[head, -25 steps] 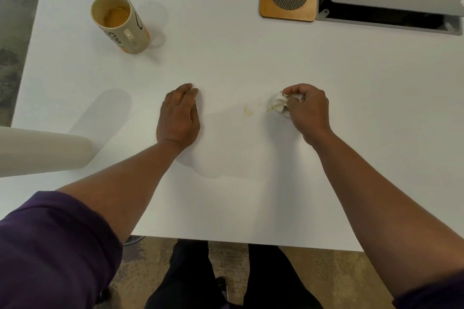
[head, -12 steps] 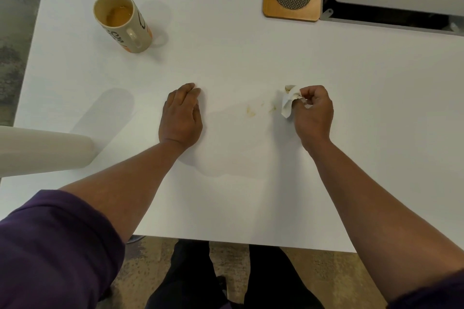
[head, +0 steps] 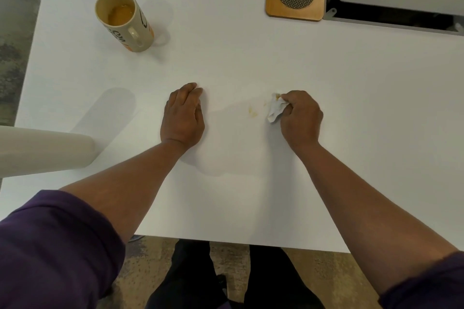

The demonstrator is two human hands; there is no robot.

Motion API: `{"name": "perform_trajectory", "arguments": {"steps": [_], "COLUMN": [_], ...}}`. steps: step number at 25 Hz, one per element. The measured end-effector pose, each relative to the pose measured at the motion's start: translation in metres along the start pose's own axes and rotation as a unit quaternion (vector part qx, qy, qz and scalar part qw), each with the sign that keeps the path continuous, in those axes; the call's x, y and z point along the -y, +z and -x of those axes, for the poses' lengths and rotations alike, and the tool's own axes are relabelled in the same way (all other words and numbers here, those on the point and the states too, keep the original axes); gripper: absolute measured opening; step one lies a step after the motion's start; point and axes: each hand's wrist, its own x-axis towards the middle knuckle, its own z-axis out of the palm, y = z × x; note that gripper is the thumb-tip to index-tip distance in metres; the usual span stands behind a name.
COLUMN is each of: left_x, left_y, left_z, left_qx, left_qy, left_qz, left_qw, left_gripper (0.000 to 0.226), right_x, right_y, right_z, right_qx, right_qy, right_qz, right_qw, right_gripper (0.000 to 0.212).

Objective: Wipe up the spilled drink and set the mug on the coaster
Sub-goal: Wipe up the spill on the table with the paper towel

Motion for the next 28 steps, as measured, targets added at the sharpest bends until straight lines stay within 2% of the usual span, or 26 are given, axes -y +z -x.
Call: {"name": "perform_trajectory", "arguments": {"steps": [2,4,5,7,9,11,14,18,22,24,26,28], "left_x": [0.000,0.000,0.000,0.000,0.000,0.000,0.000,-0.001,-0.002,-0.003,-0.003,-0.003], "left_y": [-0.001,0.000,0.000,0.000,-0.001,0.000,-0.001,0.000,-0.001,-0.002,-0.002,-0.001], "left_z": [0.000,0.001,0.000,0.001,0.000,0.000,0.000,0.000,0.000,0.000,0.000,0.000], "left_qx": [0.000,-0.001,-0.001,-0.001,0.001,0.002,0.003,0.001,0.002,0.004,0.002,-0.001], "left_qy": [0.001,0.002,0.000,-0.001,0.000,-0.001,-0.001,0.000,-0.003,-0.003,-0.004,-0.002], "left_qz": [0.001,0.001,0.000,0.001,0.000,-0.002,0.001,-0.005,-0.007,-0.008,-0.010,-0.012], "left_qw": [1.000,1.000,1.000,1.000,1.000,1.000,1.000,1.000,1.000,1.000,1.000,1.000], "left_gripper": [0.038,0.039,0.039,0.038,0.039,0.039,0.039,0.039,0.040,0.040,0.040,0.040], "right_x": [0.012,0.019,0.018,0.009,0.001,0.006,0.024,0.029,0.012,-0.009,-0.025,-0.026], "right_y": [0.009,0.014,0.014,0.009,0.005,0.006,0.017,0.018,0.010,0.001,-0.005,-0.003], "right_z": [0.012,0.023,0.025,0.014,-0.005,-0.015,-0.012,-0.001,0.004,-0.007,-0.017,-0.010], "right_qx": [0.024,0.061,0.070,0.027,-0.019,-0.008,0.045,0.119,0.225,0.190,0.094,0.036], "right_qy": [-0.051,-0.082,-0.073,-0.026,0.017,0.005,-0.055,-0.116,-0.195,-0.173,-0.108,-0.052], "right_qz": [0.013,-0.021,-0.058,-0.112,-0.088,-0.039,-0.021,-0.053,-0.060,-0.082,-0.074,-0.047], "right_qw": [0.998,0.995,0.993,0.993,0.996,0.999,0.997,0.985,0.953,0.963,0.987,0.997], "right_gripper": [0.039,0.042,0.039,0.032,0.034,0.044,0.052,0.040,0.021,0.030,0.034,0.037]}}
